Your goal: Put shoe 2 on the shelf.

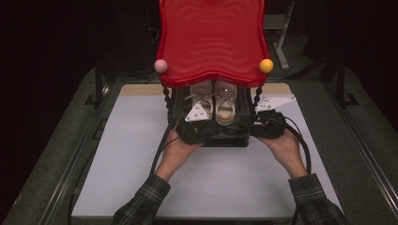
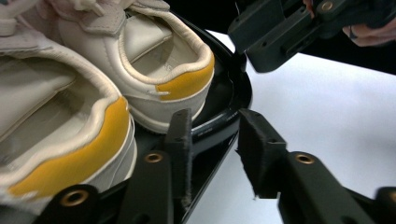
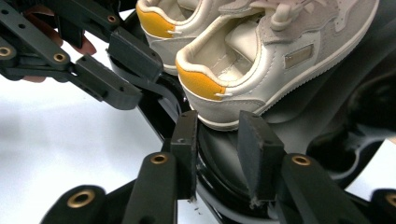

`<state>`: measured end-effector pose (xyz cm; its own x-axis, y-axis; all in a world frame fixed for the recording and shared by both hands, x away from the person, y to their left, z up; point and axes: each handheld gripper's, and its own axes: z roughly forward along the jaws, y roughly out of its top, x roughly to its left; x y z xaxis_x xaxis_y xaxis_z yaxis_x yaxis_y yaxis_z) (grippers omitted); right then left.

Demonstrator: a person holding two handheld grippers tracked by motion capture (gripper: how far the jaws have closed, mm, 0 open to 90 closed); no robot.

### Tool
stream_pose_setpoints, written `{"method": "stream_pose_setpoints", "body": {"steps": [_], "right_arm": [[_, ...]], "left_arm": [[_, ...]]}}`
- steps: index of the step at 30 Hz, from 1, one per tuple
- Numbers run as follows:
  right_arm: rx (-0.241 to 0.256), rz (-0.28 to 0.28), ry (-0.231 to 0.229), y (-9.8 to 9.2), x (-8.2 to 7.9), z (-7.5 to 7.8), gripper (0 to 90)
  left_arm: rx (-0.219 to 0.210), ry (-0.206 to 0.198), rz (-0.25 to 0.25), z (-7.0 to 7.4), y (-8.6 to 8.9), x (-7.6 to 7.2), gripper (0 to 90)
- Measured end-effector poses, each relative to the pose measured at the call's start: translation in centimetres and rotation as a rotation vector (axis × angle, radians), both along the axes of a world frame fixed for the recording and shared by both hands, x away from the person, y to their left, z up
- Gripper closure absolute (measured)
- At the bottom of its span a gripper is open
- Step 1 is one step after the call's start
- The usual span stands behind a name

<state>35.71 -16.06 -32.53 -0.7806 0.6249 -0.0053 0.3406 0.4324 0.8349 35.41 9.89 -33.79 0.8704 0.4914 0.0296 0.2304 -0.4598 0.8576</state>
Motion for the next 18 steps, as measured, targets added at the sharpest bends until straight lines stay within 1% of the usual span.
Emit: {"method": "stream_pose_setpoints", "body": {"steps": [1, 2, 3, 4, 6, 8, 10, 11, 13, 15, 16, 18], "right_arm": [[0.0, 0.0, 0.0, 0.0, 0.0, 0.0, 66.4], [0.01, 0.002, -0.013, -0.1, -0.4, 0.0, 64.0], [0.01, 0.002, -0.02, -0.1, -0.7, 0.0, 62.2], [0.003, 0.003, -0.02, -0.1, -0.8, -0.1, 59.4], [-0.008, 0.01, -0.013, -0.2, -1.1, -0.3, 57.8], [-0.009, 0.012, 0.003, -0.3, -1.4, -0.5, 55.7], [-0.005, 0.011, -0.005, -0.5, -1.7, -0.7, 55.7], [0.002, 0.012, 0.002, -0.7, -2.1, -0.9, 55.2], [-0.005, 0.017, 0.012, -0.9, -2.4, -1.1, 54.0], [-0.007, 0.016, 0.01, -0.9, -2.5, -1.2, 53.9], [-0.009, 0.015, 0.011, -1.2, -2.9, -1.4, 52.4], [-0.01, 0.01, 0.015, -1.4, -3.3, -1.6, 49.8]], "left_arm": [[0.0, 0.0, 0.0, 0.0, 0.0, 0.0, 58.7], [0.004, 0.008, -0.003, 0.1, 0.4, -0.3, 56.0], [0.007, 0.013, -0.007, 0.2, 0.6, -0.5, 54.0], [0.011, 0.018, -0.013, 0.2, 0.7, -0.7, 52.1], [0.026, 0.015, -0.017, 0.2, 1.1, -1.2, 48.9], [0.033, 0.018, -0.015, 0.2, 1.7, -1.7, 47.0], [0.034, 0.024, -0.016, 0.1, 2.0, -1.9, 45.8], [0.035, 0.031, -0.02, 0.0, 2.5, -2.2, 45.5], [0.041, 0.032, -0.019, 0.0, 3.0, -2.6, 44.8], [0.041, 0.032, -0.018, -0.1, 3.3, -2.8, 44.1], [0.04, 0.037, -0.009, -0.2, 3.9, -3.1, 43.7], [0.047, 0.047, 0.0, -0.3, 4.5, -3.3, 41.7]]}}
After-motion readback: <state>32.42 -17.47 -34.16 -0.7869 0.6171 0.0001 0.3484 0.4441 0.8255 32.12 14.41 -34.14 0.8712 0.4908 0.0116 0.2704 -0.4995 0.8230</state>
